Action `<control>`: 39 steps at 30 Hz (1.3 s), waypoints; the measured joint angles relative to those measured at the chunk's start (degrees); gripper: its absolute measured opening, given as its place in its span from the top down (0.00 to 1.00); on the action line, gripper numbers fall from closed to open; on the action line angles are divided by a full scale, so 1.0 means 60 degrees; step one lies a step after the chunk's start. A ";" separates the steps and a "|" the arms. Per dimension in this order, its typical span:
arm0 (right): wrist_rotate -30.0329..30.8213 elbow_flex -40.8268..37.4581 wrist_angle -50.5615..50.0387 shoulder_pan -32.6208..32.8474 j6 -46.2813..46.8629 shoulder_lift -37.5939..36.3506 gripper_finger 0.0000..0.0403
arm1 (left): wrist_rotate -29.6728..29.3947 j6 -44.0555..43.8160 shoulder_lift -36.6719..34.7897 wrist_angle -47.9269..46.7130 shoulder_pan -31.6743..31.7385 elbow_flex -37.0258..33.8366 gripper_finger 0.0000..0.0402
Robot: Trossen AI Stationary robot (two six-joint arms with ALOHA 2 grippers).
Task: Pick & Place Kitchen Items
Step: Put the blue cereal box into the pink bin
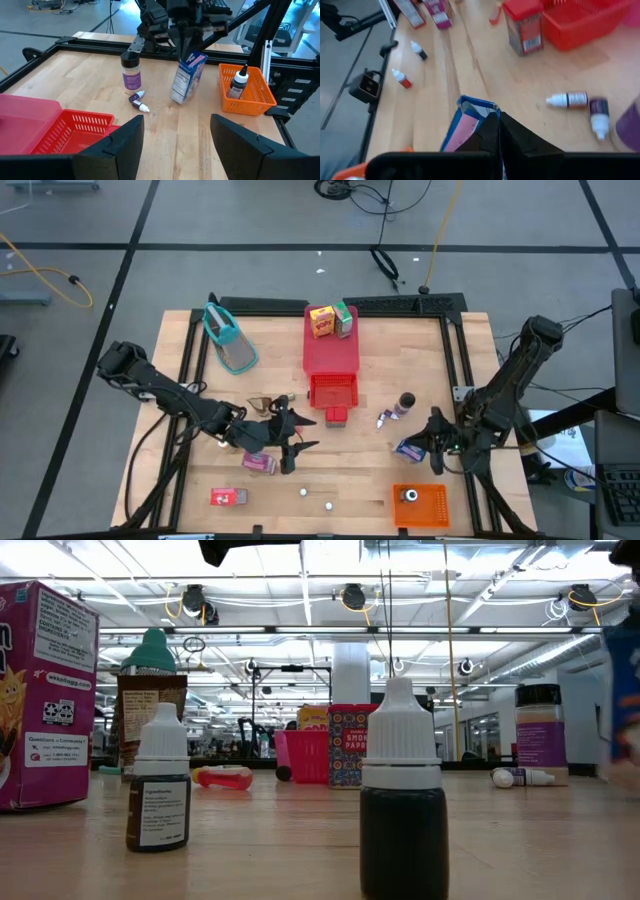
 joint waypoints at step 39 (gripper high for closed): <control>-0.5077 0.1447 0.3982 -0.9778 -0.7747 -0.0292 1.00 | 0.0000 0.0521 0.0000 0.0007 0.0379 0.0000 0.43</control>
